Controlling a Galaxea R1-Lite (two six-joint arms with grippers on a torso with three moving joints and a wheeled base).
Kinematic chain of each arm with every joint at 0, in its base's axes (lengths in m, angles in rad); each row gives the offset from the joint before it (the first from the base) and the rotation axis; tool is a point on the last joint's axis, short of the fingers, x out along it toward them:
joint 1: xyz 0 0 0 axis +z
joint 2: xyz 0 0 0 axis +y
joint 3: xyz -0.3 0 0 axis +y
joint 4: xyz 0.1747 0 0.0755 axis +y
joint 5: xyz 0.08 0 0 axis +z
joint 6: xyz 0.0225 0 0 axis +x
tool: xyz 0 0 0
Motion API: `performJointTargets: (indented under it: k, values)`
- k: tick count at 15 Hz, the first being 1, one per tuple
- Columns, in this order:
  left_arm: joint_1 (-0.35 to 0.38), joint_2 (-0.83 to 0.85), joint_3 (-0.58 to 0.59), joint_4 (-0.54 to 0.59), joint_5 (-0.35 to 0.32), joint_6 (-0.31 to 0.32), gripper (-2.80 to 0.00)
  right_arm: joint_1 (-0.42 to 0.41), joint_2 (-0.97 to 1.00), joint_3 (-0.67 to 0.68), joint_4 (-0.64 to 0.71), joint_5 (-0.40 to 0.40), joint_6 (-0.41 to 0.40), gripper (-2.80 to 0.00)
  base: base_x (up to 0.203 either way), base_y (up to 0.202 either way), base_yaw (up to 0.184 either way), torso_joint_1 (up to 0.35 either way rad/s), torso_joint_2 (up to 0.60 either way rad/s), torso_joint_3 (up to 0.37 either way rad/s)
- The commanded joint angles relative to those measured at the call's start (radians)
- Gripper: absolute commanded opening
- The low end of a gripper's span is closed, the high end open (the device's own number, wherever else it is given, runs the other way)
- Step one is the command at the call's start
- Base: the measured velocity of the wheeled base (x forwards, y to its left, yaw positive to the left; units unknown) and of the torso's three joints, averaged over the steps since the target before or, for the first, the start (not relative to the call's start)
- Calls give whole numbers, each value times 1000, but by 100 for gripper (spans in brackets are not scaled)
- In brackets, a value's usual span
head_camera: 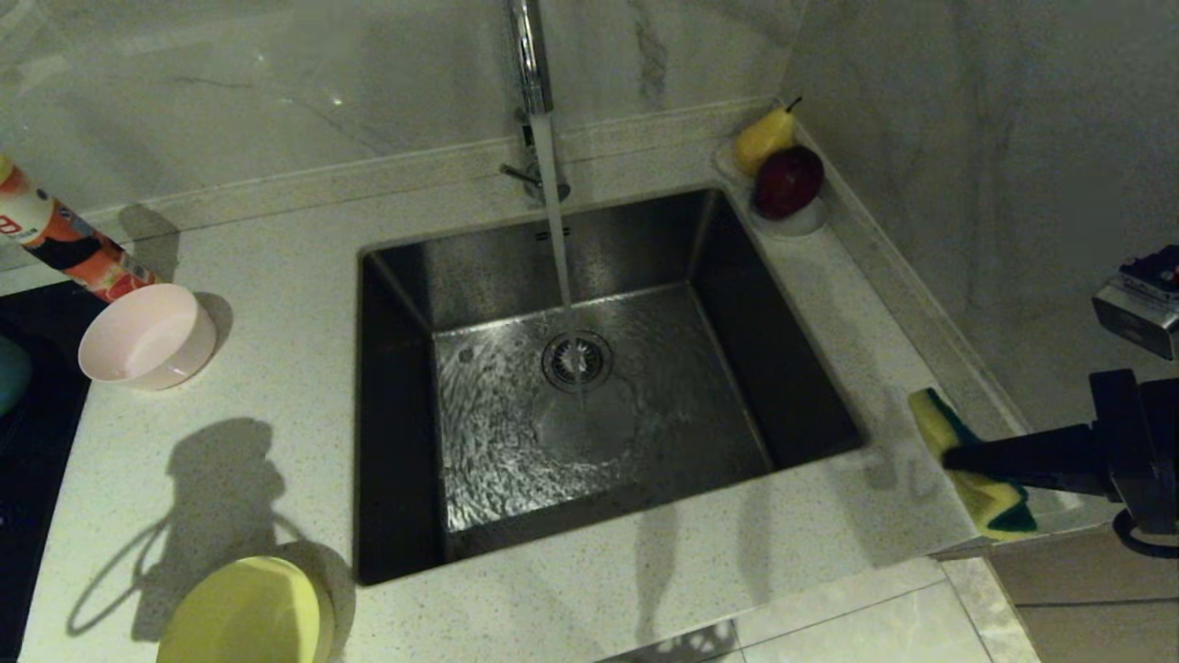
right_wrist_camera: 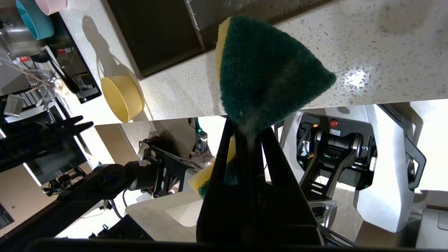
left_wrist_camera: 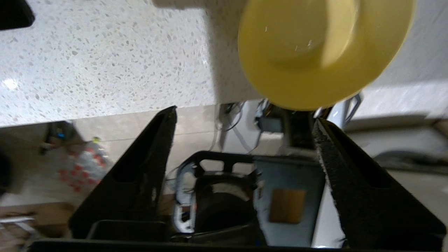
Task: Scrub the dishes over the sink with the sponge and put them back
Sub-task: Wash the bowl
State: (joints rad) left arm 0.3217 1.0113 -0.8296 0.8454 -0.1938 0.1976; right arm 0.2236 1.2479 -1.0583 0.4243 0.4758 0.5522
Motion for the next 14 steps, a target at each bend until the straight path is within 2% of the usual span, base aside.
performJointTargets:
  k: [1, 4, 6, 10, 14]
  values:
    - [0, -5, 15, 4, -2, 48, 0, -6, 12, 5, 2, 5, 3, -280, 0, 0, 0, 0, 0, 0]
    - [0, -21, 14, 4, -15, 100, 0, -18, 16, 6, 2, 48, 3, -280, 0, 0, 0, 0, 0, 0]
    - [0, -42, 27, 6, -10, 116, 0, -18, 13, -6, 1, 47, 2, -280, 0, 0, 0, 0, 0, 0]
    - [0, -77, 77, 3, -16, 251, 0, -18, 6, -20, 4, 50, 3, -280, 0, 0, 0, 0, 0, 0]
    - [1, -87, 170, -144, 2, 257, 0, -32, 4, 9, 4, 55, 3, -280, 0, 0, 0, 0, 0, 0]
